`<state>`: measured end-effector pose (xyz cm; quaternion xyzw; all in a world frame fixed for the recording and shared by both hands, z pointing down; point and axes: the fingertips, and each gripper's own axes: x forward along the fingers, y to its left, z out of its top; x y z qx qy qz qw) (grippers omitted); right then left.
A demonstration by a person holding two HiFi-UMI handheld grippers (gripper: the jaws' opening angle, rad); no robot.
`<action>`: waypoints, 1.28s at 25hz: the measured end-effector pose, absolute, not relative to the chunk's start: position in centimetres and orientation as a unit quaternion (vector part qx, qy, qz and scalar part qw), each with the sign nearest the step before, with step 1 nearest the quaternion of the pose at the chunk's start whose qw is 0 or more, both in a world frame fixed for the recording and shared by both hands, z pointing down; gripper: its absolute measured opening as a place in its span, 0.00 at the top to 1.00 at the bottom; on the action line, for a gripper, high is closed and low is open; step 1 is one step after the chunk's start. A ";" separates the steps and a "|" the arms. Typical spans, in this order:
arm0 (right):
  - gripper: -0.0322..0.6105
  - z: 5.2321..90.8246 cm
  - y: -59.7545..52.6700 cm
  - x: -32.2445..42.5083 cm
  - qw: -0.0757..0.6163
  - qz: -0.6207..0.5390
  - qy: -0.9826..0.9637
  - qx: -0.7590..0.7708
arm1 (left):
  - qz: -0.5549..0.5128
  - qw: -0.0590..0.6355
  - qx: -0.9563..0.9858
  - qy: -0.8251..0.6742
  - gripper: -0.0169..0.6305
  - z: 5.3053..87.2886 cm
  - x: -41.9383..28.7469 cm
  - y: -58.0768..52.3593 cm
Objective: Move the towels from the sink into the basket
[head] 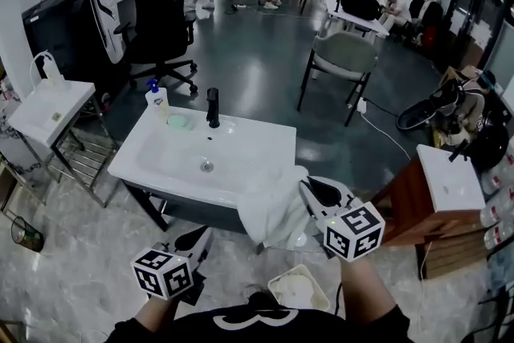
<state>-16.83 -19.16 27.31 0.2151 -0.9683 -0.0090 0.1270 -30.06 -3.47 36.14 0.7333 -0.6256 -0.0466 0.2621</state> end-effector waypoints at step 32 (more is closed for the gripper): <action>0.89 28.4 -10.0 4.3 0.097 0.028 -0.907 0.409 | 0.049 0.303 0.848 -0.433 0.96 41.3 -14.2 -4.7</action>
